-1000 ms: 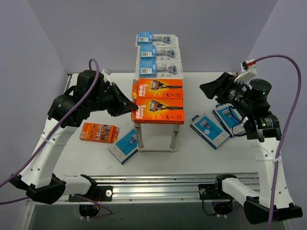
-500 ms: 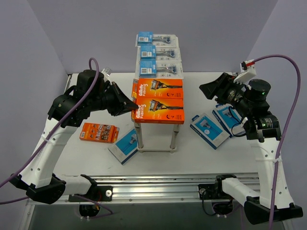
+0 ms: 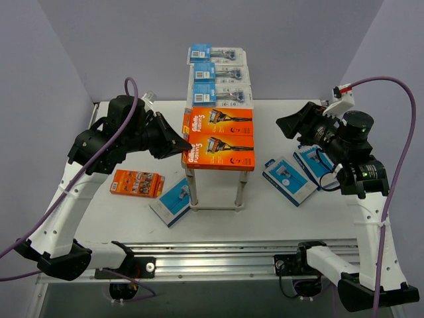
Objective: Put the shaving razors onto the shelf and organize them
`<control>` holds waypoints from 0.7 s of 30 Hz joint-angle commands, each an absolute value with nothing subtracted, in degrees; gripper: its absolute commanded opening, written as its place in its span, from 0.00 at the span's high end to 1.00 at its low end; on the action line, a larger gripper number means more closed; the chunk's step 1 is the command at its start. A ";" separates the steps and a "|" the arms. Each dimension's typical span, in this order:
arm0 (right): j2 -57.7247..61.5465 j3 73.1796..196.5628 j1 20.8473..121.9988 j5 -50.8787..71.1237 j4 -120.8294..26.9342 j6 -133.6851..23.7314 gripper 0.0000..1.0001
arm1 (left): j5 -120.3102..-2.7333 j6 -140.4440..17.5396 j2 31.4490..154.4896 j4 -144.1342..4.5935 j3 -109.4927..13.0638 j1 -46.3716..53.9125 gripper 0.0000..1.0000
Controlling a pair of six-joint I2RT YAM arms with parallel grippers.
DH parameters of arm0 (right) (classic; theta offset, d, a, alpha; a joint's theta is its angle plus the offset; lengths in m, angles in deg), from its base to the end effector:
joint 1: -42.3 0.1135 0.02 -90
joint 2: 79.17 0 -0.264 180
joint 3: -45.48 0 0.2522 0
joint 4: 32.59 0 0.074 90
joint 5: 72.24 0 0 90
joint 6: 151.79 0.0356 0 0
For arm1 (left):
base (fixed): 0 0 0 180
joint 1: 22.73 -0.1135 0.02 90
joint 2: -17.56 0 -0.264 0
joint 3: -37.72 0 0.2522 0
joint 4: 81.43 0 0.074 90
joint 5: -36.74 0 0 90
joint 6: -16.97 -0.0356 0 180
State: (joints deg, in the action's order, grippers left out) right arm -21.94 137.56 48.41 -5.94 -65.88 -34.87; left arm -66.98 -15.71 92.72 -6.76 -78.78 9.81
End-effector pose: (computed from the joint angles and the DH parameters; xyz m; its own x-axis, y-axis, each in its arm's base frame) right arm 0.1880 0.0345 0.4825 -0.2009 0.3954 -0.8963 -0.4554 0.7724 0.4428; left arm 0.1914 -0.1322 0.4756 -0.8305 -0.4400 -0.3414 -0.0175 0.6334 -0.7736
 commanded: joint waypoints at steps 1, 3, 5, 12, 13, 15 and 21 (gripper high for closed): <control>-22.92 139.04 48.89 -5.18 -65.16 -35.78 0.39 | -66.27 -16.87 92.80 -9.93 -81.51 9.88 0.92; -22.75 139.13 48.89 -5.09 -65.07 -35.78 0.39 | -66.01 -17.13 92.71 -9.66 -81.60 9.79 0.90; -22.83 139.13 48.97 -5.00 -65.16 -35.78 0.39 | -65.65 -17.31 92.45 -9.40 -81.60 9.79 0.85; -22.74 138.95 48.89 -5.09 -64.90 -35.78 0.38 | -65.74 -17.31 92.01 -9.04 -81.16 9.26 0.72; -22.74 138.95 48.89 -4.91 -64.98 -35.78 0.38 | -65.83 -17.31 92.01 -9.04 -81.08 9.18 0.69; -22.83 138.95 48.89 -5.00 -64.99 -35.86 0.38 | -65.83 -17.22 91.92 -9.04 -80.90 9.18 0.64; -23.01 138.95 48.89 -4.82 -64.99 -35.86 0.38 | -65.83 -17.40 91.74 -8.69 -80.90 9.09 0.59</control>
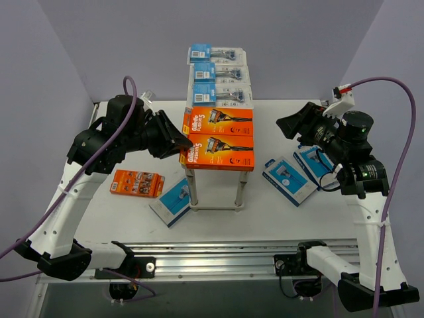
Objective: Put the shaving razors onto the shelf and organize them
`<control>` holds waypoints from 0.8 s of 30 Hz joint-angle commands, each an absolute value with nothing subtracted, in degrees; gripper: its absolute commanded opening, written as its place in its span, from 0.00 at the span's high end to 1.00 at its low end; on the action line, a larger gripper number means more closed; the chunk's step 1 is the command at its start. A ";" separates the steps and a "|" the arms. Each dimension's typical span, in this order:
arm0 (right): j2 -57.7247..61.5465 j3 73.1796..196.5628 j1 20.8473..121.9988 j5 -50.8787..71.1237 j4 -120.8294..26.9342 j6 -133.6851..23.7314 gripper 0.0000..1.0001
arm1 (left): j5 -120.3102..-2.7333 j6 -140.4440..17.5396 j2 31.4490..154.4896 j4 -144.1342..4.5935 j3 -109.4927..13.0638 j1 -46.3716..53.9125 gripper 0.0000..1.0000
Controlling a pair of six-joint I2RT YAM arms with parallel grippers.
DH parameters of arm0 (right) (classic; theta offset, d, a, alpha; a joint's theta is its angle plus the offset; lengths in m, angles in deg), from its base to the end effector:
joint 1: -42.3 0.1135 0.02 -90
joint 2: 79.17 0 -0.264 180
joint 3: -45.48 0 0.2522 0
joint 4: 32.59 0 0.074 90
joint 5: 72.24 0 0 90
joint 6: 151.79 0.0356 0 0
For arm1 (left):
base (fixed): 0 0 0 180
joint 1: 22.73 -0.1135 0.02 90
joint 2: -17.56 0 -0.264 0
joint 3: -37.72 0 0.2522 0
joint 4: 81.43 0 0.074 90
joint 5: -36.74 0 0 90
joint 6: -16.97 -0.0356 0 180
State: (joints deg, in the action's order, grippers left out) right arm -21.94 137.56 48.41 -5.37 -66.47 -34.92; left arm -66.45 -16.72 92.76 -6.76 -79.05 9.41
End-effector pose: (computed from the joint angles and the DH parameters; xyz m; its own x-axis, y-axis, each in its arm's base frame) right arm 0.1882 0.0342 0.4814 -0.2057 0.3960 -0.8949 -0.4433 0.7776 0.4460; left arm 0.1924 -0.1304 0.4767 -0.8221 -0.4402 -0.3610 -0.0077 0.6426 -0.7661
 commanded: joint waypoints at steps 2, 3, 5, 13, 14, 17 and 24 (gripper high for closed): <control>-23.10 138.95 48.89 -4.56 -65.07 -35.86 0.38 | -65.48 -17.57 91.57 -8.52 -80.90 9.09 0.59; -23.10 138.95 48.89 -4.56 -65.16 -35.86 0.38 | -65.30 -17.66 91.48 -8.52 -80.64 9.09 0.59; -23.18 138.87 48.89 -4.56 -65.25 -35.86 0.38 | -65.13 -17.83 91.30 -8.43 -80.28 9.00 0.58; -23.54 138.52 48.97 -4.30 -65.25 -36.13 0.35 | -65.12 -18.89 90.08 -8.69 -80.28 8.30 0.53; -23.54 138.51 48.89 -4.21 -65.25 -36.13 0.33 | -65.56 -19.24 89.90 -9.13 -80.20 8.21 0.51; -23.53 138.25 48.89 -4.03 -65.34 -36.04 0.29 | -66.70 -19.59 89.02 -10.36 -80.89 7.42 0.48; -21.35 141.84 48.89 -3.68 -67.61 -35.34 0.20 | -68.19 -21.35 86.12 -8.95 -79.59 2.33 0.42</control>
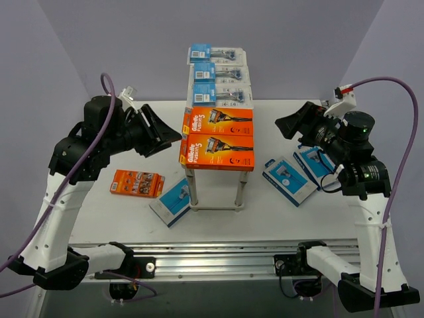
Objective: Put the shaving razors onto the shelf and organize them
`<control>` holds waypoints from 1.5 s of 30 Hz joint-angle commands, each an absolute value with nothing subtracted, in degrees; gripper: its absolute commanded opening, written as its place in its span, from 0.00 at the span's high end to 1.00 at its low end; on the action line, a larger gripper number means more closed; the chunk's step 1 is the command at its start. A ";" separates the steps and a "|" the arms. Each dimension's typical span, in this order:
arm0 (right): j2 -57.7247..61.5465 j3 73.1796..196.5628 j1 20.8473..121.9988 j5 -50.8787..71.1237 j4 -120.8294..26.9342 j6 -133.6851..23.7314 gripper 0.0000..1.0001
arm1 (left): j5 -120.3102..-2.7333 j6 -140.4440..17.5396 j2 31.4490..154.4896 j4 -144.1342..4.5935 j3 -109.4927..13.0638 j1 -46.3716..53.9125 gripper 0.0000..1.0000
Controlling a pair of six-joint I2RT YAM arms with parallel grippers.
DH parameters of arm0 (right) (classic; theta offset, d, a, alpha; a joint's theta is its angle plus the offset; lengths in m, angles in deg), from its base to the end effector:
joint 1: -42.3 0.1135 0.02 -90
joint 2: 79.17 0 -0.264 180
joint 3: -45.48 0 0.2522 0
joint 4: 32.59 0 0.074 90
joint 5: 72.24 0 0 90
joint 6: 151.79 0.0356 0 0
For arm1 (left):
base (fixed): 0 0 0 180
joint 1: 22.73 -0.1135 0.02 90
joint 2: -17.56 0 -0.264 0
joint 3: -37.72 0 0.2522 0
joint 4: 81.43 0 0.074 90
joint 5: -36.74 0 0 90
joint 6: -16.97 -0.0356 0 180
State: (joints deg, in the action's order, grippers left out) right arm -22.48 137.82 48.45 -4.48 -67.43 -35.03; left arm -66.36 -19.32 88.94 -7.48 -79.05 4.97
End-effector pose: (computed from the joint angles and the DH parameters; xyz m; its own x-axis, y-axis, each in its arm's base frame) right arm 0.1844 0.0334 0.4826 -0.2015 0.3975 -0.8952 -0.4308 0.7848 0.4454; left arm 0.1807 -0.1040 0.4913 -0.7575 -0.4890 -0.4325 0.0311 0.6348 -0.7721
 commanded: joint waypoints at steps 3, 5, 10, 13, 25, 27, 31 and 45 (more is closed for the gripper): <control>-19.15 145.80 48.45 -2.02 -71.13 -34.81 0.16 | -71.18 -24.07 83.84 -8.96 -78.09 -4.08 0.41; -17.05 151.24 48.01 1.22 -74.80 -34.55 0.15 | -71.63 -28.18 82.96 -8.00 -78.00 -8.38 0.40; -12.03 167.40 48.01 4.23 -81.85 -32.45 0.04 | -59.89 -36.10 80.50 -8.42 -75.90 -9.90 0.39; -10.44 170.41 48.01 4.93 -83.35 -30.86 0.00 | -56.61 -37.61 77.61 -12.72 -71.60 -11.30 0.37; -8.50 171.91 47.75 11.16 -82.92 -29.54 0.00 | -51.85 -48.76 76.10 -30.56 -52.34 -18.41 0.34; -9.12 171.56 47.66 11.52 -81.95 -29.54 0.00 | -50.98 -50.00 76.71 -31.98 -50.94 -18.69 0.34; -9.38 171.30 47.66 13.11 -81.42 -29.54 0.00 | -50.80 -50.62 78.03 -34.17 -48.30 -18.42 0.34; -9.91 173.05 47.92 15.74 -82.38 -30.59 0.00 | -51.94 -50.18 79.44 -39.27 -42.05 -18.60 0.34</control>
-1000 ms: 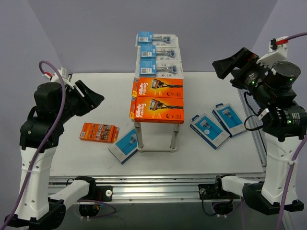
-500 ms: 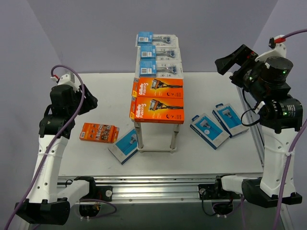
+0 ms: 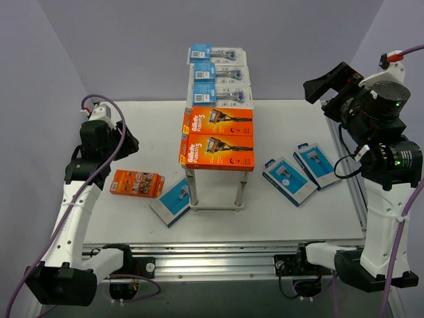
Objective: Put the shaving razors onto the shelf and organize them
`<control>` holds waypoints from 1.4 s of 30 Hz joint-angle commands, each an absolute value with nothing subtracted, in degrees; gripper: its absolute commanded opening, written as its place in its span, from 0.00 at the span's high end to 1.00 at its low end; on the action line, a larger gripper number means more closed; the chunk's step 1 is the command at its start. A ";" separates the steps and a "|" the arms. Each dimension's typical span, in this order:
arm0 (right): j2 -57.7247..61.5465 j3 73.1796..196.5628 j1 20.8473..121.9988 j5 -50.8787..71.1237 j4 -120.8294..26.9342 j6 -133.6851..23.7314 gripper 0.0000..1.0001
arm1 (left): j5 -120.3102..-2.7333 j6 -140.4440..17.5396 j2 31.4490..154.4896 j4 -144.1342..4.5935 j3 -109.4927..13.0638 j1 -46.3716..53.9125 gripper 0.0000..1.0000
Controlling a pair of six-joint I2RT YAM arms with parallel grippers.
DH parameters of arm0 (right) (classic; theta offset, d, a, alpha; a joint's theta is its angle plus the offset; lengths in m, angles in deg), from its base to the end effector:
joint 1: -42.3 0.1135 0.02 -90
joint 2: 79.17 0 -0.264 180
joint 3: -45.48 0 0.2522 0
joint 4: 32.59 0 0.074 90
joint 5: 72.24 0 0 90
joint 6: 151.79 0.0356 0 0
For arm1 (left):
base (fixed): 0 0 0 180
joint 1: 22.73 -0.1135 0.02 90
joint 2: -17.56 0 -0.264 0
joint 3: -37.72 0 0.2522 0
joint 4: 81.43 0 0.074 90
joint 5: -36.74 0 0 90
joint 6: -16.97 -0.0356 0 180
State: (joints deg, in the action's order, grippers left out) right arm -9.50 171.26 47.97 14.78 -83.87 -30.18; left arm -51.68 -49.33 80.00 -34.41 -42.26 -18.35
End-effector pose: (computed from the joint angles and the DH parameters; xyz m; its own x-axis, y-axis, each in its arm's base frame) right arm 0.1770 0.0194 0.5796 -0.0074 0.5253 -0.8509 -0.1718 0.8376 0.5185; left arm 0.2331 -0.0169 0.3696 -0.4704 -0.3669 -0.8026 -0.1492 0.9294 -0.3375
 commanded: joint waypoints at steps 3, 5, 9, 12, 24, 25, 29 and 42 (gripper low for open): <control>-10.26 173.76 47.92 15.74 -81.95 -30.33 0.00 | -52.38 -49.83 79.44 -40.24 -40.82 -18.69 0.34; -10.52 173.67 47.83 16.97 -82.39 -30.59 0.00 | -52.82 -49.74 79.61 -40.86 -40.21 -18.60 0.34; -11.93 171.92 47.83 17.50 -82.65 -29.89 0.00 | -52.65 -49.65 79.88 -41.47 -39.77 -18.60 0.34; -13.51 167.02 47.75 21.62 -79.59 -29.97 0.00 | -52.38 -50.18 79.44 -43.05 -38.02 -18.60 0.34; -6.66 153.47 44.14 18.29 -72.90 -28.22 0.07 | -58.27 -50.09 79.18 -46.05 -34.14 -21.15 0.33; -6.57 151.80 43.97 18.81 -72.55 -28.30 0.08 | -58.62 -50.09 78.30 -46.05 -33.79 -21.15 0.33; -4.12 143.73 43.70 19.17 -72.28 -29.36 0.13 | -59.85 -50.44 76.28 -45.96 -33.26 -21.06 0.32; -3.85 120.68 43.53 16.72 -61.92 -31.91 0.17 | -57.39 -49.30 79.26 -43.94 -33.79 -21.50 0.28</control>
